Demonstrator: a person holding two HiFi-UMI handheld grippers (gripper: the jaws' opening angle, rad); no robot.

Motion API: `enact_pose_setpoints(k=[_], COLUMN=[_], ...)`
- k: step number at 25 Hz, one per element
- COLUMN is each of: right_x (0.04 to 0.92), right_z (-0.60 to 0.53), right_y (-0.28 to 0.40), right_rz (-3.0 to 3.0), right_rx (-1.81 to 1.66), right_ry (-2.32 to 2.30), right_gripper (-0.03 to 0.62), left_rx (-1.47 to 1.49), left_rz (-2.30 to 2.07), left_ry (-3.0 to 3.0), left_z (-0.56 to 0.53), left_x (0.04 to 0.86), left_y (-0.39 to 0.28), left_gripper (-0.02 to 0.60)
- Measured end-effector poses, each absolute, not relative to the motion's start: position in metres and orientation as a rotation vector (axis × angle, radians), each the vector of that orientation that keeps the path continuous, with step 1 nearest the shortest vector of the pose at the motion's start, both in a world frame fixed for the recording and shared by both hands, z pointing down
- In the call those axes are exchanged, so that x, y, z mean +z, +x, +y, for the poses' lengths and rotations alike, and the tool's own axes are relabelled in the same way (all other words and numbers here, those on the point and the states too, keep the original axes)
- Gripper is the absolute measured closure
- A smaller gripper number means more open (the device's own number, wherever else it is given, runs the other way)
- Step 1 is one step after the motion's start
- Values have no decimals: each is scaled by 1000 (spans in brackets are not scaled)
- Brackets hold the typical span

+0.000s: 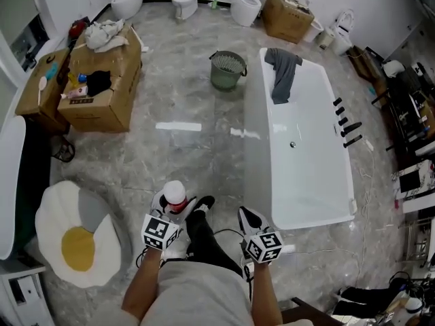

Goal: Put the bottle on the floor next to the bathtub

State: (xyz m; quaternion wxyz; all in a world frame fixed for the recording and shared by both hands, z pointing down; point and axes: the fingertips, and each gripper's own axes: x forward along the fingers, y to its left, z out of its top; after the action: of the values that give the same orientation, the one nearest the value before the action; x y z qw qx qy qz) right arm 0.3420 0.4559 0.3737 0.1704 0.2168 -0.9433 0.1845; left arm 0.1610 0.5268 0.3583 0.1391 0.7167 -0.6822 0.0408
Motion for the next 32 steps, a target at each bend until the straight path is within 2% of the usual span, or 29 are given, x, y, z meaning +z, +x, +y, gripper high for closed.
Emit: enact_pose_setpoints(k=[5, 15, 21, 32], right_x=[367, 329, 292, 228], right_z=[388, 258, 215, 139], right_y=[301, 208, 168, 122], right_rz=[-2719, -2768, -2879, -2916], right_rx=[583, 479, 331, 5], right_ry=[548, 349, 154, 107], right_gripper=[594, 592, 592, 592], left_rx=[197, 240, 333, 328], left_rz=[-1927, -1851, -1755, -1700], left_ry=[2125, 2156, 2283, 2311], left_z=[468, 337, 278, 226], left_x=[362, 355, 354, 363], left_y=[131, 78, 73, 45], left_gripper=[245, 246, 245, 245])
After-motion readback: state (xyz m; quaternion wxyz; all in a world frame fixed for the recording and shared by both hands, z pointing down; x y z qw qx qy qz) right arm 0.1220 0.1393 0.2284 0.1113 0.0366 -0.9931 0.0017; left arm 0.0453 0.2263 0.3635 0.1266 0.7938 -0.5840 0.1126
